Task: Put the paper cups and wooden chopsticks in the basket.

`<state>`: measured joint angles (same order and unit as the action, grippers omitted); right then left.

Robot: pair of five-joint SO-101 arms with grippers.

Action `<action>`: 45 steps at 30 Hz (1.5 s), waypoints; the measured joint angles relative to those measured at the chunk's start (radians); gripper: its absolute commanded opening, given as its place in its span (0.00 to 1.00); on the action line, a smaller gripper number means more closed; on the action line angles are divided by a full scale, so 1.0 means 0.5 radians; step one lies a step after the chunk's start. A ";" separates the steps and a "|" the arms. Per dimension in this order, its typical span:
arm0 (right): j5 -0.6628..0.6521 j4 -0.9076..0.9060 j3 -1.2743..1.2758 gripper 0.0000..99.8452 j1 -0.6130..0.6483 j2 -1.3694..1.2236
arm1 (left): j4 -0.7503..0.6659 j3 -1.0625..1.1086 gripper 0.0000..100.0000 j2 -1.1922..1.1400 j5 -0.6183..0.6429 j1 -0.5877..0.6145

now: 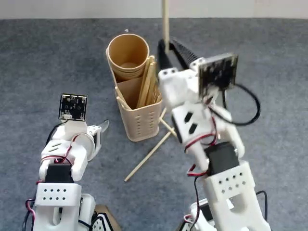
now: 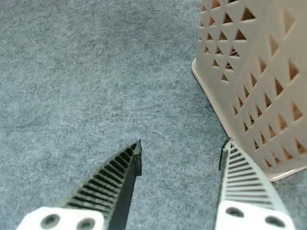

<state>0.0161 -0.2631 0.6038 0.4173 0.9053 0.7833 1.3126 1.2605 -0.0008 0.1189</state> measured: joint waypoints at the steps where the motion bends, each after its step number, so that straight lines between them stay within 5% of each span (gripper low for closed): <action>1: 0.000 0.055 0.012 0.00 0.049 0.018 | 0.000 0.000 0.26 0.000 0.000 0.000; 17: 0.120 0.801 0.282 0.01 0.279 -0.420 | 0.000 0.000 0.26 0.000 0.000 0.000; 22: 0.120 0.822 0.282 0.02 0.279 -0.470 | 0.000 0.000 0.26 0.000 0.000 0.000; 28: 0.120 0.825 0.282 0.16 0.273 -0.473 | 0.000 0.000 0.26 0.000 0.000 0.000; 37: 0.110 0.816 0.282 0.16 0.273 -0.473 | 0.000 0.000 0.26 0.000 0.000 0.000; 41: -0.031 0.454 0.135 0.16 0.230 -0.451 | 0.000 0.000 0.26 0.000 0.000 0.000; 45: -0.110 -0.387 -0.439 0.16 -0.021 -0.414 | 0.000 0.000 0.26 0.000 0.000 0.000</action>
<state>-0.0391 -0.4565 0.3844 0.4066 0.6981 0.7833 1.3126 1.2605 -0.0008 0.1189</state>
